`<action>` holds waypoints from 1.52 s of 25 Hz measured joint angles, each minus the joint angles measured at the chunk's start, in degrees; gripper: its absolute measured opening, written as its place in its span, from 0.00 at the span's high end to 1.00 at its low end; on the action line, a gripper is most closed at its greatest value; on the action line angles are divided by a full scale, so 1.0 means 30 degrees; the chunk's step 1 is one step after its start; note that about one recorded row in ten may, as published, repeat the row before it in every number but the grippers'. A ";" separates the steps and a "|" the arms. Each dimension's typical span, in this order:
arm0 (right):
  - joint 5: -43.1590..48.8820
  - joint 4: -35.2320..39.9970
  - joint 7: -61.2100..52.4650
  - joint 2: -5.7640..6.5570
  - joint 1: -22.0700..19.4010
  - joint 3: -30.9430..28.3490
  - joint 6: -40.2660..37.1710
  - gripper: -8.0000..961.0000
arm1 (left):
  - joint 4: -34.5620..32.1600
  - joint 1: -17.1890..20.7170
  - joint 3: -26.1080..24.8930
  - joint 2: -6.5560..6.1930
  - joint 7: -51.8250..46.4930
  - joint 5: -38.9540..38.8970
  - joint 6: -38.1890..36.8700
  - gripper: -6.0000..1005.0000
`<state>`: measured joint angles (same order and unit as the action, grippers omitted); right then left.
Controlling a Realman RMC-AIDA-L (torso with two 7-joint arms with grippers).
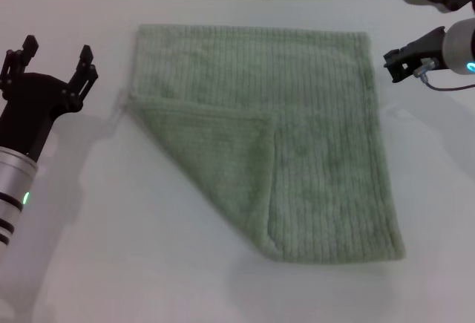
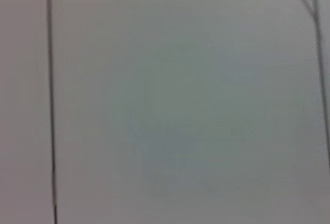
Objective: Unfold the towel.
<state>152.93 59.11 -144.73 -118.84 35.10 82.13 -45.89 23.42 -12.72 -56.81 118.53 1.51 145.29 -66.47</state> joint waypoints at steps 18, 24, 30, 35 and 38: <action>-0.1421 -0.2386 0.0010 -0.0057 0.0250 0.1590 0.3025 0.99 | 0.5361 0.1762 0.1517 -0.0233 0.0836 0.2720 0.1065 0.19; -0.1556 -0.3202 0.0037 -0.0057 0.0511 0.1628 0.3322 0.99 | 1.1202 0.3083 0.0968 -0.0960 0.0943 0.5132 0.7330 0.20; -0.1635 -0.3131 0.0051 -0.0055 0.0545 0.1611 0.3311 0.99 | 1.8351 0.3258 -0.1434 -0.1777 0.0830 0.5499 1.8524 0.21; -0.1633 -0.3029 0.0052 -0.0055 0.0480 0.1418 0.3370 0.99 | 2.3191 0.2326 -0.3336 -0.1933 0.1513 0.5414 2.8144 0.21; -0.1668 -0.3009 0.0052 -0.0055 0.0487 0.1146 0.3478 0.99 | 2.5291 0.2236 -0.4089 -0.1292 0.3200 0.5357 3.2402 0.21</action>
<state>147.93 50.08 -144.57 -119.00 36.57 85.57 -35.46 99.29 -6.02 -69.07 114.65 11.11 161.36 30.74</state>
